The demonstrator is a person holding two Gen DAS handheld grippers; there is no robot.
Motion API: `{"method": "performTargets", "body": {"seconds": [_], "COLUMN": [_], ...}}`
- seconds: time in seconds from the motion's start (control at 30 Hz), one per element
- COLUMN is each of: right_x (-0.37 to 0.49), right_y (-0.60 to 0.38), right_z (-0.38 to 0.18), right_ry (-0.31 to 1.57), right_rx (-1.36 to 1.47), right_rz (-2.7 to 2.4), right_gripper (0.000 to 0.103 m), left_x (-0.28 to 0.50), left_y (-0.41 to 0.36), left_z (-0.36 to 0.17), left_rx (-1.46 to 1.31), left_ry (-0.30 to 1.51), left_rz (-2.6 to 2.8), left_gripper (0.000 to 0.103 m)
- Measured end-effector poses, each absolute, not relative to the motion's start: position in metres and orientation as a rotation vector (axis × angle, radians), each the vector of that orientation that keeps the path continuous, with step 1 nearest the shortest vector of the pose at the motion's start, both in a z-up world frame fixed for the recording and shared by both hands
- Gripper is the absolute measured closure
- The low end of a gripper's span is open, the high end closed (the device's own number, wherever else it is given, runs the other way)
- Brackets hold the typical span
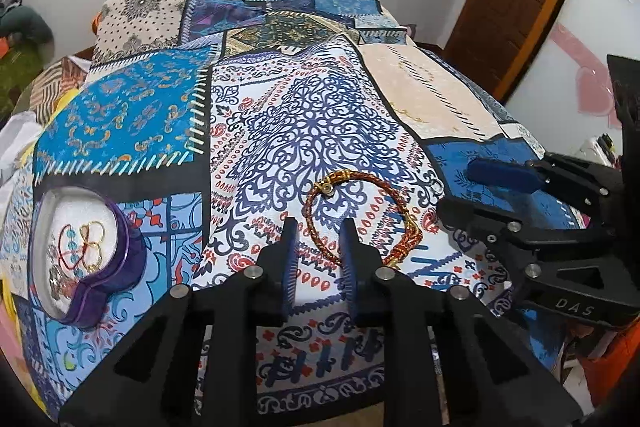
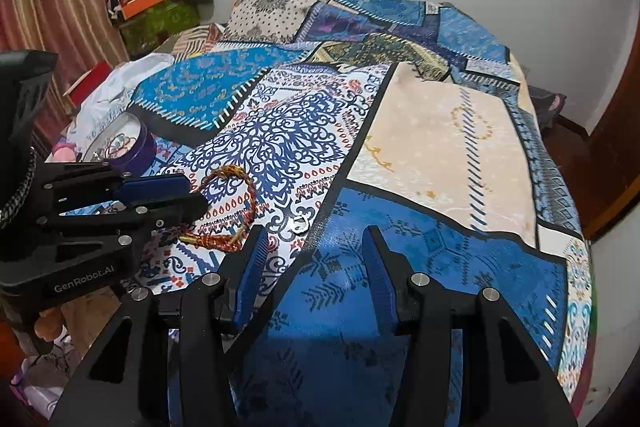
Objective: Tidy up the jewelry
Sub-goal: 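Move both tools back to the beaded bracelet on the quilt, then grasp the red-and-gold beaded bracelet with the left tool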
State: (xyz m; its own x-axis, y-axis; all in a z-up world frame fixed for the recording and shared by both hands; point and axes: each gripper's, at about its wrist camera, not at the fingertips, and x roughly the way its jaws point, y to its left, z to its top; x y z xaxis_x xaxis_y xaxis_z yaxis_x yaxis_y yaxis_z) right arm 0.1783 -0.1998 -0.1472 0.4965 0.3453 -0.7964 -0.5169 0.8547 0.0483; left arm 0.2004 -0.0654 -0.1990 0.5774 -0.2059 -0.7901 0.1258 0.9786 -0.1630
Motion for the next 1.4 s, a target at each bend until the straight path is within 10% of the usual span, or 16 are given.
{"method": "performTargets", "body": {"seconds": [0.33,1.4], "right_x": [0.183,0.149], "right_y": [-0.189,-0.155], "right_z": [-0.157,-0.07], "right_ry": [0.916,0.732], "right_rx": [-0.225,-0.159], "right_rz": [0.554,0.563], "right_gripper": [0.093,0.094], "left_x": [0.201,0.14], "left_y": [-0.069,-0.009], "left_z": [-0.203,-0.115], "left_rx": [-0.056,-0.097], "left_ry": [0.929,0.706], "left_rz": [-0.188,-0.112], "left_gripper": [0.102,0.102]}}
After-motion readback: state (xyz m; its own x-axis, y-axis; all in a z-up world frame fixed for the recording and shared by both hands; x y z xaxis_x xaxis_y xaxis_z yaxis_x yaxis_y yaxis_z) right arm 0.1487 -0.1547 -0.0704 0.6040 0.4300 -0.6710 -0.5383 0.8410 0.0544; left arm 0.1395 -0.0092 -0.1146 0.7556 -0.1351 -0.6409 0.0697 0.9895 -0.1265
